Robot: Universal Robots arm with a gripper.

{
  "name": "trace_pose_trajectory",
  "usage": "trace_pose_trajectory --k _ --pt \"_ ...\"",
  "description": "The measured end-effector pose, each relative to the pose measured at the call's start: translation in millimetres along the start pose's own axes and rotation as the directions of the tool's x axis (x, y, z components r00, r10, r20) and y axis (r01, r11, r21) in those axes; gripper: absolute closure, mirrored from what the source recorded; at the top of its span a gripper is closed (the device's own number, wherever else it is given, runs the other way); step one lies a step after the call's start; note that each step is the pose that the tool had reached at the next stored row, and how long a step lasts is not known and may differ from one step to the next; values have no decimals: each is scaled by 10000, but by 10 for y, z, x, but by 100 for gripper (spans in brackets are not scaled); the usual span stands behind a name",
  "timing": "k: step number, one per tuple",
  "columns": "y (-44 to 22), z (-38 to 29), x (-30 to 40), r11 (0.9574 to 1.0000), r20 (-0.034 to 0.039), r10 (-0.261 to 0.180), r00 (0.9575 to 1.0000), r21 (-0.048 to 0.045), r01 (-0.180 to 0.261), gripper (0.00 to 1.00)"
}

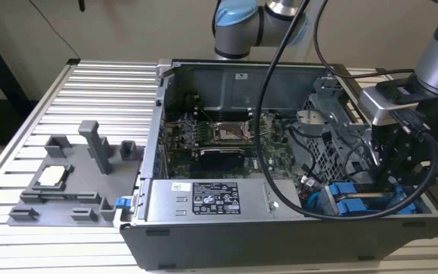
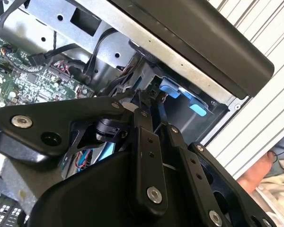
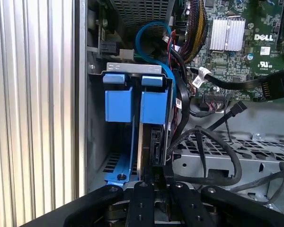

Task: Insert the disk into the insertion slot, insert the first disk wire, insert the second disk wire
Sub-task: 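Insert the first disk wire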

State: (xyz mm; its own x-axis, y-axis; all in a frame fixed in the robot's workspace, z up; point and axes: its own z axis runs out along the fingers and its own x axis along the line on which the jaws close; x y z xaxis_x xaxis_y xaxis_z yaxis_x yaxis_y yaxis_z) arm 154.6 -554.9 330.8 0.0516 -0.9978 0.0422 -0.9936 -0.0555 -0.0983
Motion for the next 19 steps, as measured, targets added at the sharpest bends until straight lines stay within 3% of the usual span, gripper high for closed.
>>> trace_pose_trajectory --k 3,11,12,14,19 --pt "6 55 -3 10000 10 2 10000 0 -2 81" --pt "6 66 -5 10000 20 1 10000 2 -1 80" --pt "6 62 -4 10000 19 2 10000 2 -2 74" --pt "2 17 0 10000 37 4 10000 2 -4 74" --pt "-21 -220 9 10000 17 3 10000 0 -3 74"
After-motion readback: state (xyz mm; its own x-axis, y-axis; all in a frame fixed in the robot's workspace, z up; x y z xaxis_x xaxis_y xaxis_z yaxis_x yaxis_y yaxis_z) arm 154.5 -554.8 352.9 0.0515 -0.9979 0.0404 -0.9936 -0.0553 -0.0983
